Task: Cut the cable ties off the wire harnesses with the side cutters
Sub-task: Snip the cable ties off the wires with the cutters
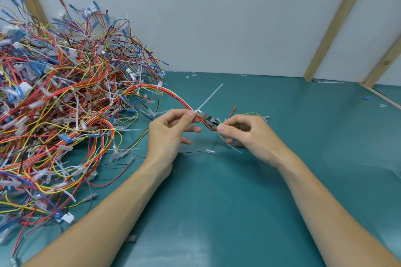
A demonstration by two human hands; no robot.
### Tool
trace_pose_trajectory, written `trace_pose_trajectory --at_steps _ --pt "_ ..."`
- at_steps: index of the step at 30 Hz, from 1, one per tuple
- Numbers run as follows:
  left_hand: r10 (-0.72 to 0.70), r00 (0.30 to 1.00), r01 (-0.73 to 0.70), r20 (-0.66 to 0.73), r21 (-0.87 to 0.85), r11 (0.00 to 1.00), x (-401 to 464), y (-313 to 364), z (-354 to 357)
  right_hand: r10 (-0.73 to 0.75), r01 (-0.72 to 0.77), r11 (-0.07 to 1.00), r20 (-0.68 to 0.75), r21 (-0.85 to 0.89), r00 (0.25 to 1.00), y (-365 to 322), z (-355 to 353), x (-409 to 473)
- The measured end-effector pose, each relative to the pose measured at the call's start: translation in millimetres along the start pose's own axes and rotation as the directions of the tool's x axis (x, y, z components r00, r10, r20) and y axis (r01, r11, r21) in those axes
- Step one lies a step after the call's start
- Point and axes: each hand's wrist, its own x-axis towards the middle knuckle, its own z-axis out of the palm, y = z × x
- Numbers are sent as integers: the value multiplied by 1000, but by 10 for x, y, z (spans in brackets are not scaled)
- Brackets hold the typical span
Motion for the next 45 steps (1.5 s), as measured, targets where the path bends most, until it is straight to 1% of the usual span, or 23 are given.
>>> trace_pose_trajectory --at_steps 10,18,23,29,34,45 --pt "17 1000 -17 7 21 1000 -1 -15 1 -99 75 981 -131 -180 986 -15 -17 -26" --pt "27 1000 -27 9 24 999 3 -25 6 -113 79 973 -147 -218 983 -28 10 -41" --pt "39 999 -39 -21 13 999 9 -25 -6 -196 135 946 -186 -294 963 -35 -43 -51" --pt "39 999 -39 5 23 999 5 -34 7 -251 178 929 -198 -324 948 -29 -8 -47" --pt "45 998 -47 34 49 998 2 -41 10 -221 163 942 -175 -295 959 -19 30 -34" --pt "37 999 -39 25 58 998 -5 -56 20 -94 75 982 -103 -175 990 -18 31 -26"
